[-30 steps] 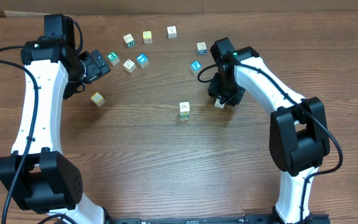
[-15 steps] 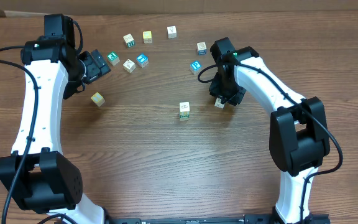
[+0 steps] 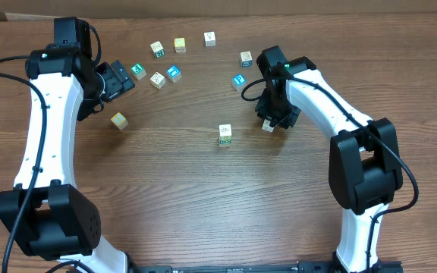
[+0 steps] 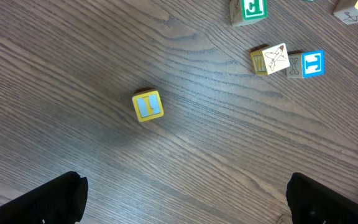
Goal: Form a tower
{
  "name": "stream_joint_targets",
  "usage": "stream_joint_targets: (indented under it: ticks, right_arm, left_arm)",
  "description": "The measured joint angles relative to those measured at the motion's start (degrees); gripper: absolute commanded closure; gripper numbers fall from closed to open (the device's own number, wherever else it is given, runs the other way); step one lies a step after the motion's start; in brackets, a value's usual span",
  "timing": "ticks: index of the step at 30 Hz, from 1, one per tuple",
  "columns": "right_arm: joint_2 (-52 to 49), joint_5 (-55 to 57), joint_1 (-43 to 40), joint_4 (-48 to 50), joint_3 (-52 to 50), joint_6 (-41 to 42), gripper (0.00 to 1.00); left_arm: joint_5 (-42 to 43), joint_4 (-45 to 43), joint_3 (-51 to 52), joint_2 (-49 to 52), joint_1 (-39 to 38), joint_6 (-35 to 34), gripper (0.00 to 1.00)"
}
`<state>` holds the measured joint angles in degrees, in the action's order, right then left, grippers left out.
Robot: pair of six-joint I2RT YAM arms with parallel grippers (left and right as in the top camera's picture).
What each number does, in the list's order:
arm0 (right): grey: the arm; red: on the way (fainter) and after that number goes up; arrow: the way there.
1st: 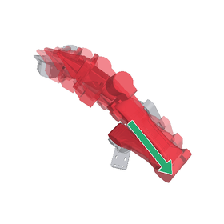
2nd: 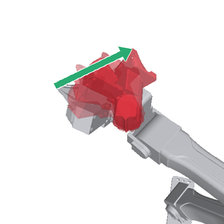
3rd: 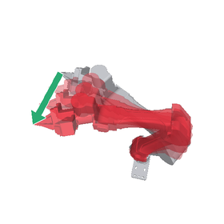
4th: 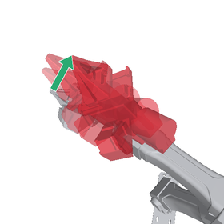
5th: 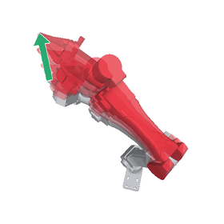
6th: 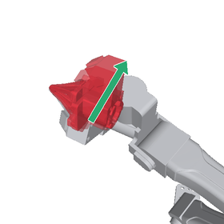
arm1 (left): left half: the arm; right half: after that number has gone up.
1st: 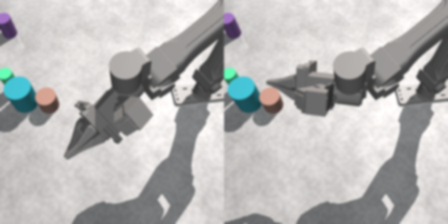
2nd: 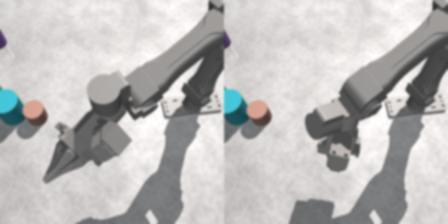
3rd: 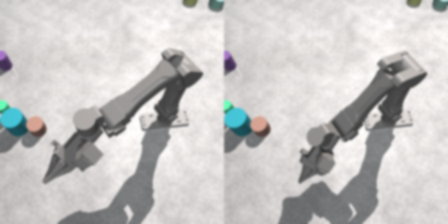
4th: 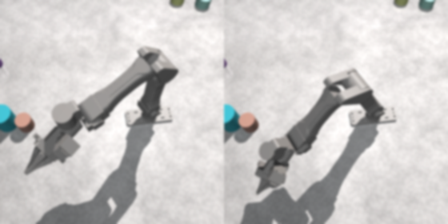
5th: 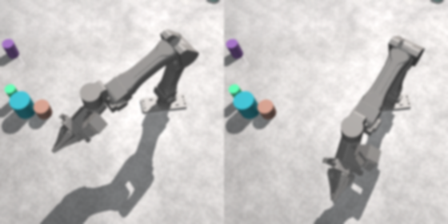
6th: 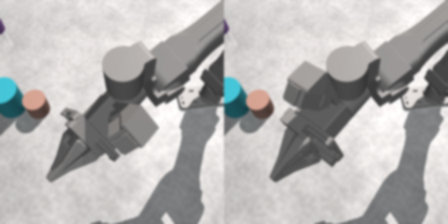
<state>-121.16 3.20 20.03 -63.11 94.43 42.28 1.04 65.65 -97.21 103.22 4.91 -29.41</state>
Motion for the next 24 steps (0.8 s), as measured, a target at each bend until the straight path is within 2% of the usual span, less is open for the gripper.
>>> stream_joint_targets:
  ticks: [24]
  right_arm:
    - [0.0, 0.02, 1.68, -0.26, 0.0, -3.28, 0.59]
  left_arm:
    - [0.0, 0.0, 0.0, 0.0, 0.0, 0.0, 0.0]
